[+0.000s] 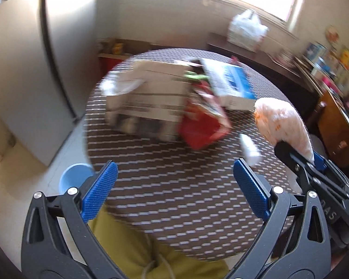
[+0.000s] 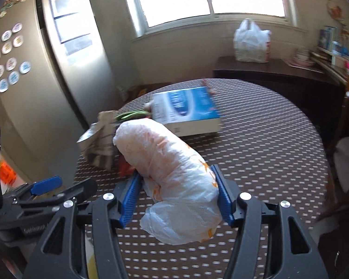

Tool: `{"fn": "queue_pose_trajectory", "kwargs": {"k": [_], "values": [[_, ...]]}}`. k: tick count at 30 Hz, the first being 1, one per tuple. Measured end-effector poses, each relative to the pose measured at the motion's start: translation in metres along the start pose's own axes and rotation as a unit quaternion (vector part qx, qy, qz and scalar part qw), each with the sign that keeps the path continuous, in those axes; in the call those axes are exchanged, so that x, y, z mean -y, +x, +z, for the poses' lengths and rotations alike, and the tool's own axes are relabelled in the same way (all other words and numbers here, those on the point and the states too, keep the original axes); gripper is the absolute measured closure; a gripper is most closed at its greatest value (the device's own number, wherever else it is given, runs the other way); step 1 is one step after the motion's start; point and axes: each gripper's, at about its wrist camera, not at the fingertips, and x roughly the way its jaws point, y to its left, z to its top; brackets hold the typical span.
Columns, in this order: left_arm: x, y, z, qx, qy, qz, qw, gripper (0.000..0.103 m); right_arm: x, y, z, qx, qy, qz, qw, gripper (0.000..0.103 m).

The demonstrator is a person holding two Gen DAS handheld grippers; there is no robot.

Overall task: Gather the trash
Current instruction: 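Lift the plastic bundle with the right tool while the left tool grasps the white bottle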

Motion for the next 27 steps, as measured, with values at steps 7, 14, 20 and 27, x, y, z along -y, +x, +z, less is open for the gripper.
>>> {"fn": "queue_pose_trajectory", "kwargs": {"k": [7,14,20,27], "values": [[0.054,0.025,0.008,-0.029,0.041,-0.049,0.9976,0.006,0.054,-0.015,0.002,0.008,0.036,-0.071,0.997,0.045],[0.087,0.06,0.01,-0.058,0.064,-0.047,0.9952,0.012,0.089,-0.02,-0.001,-0.004,0.068,-0.106,0.992,0.044],[0.104,0.088,0.008,-0.09,0.087,-0.039,0.9913,0.044,0.099,-0.015,-0.005,-0.016,0.086,-0.112,0.99,0.044],[0.104,0.097,0.005,-0.078,0.082,-0.025,0.9933,0.076,0.097,-0.01,-0.01,-0.023,0.085,-0.112,0.99,0.044]]}}
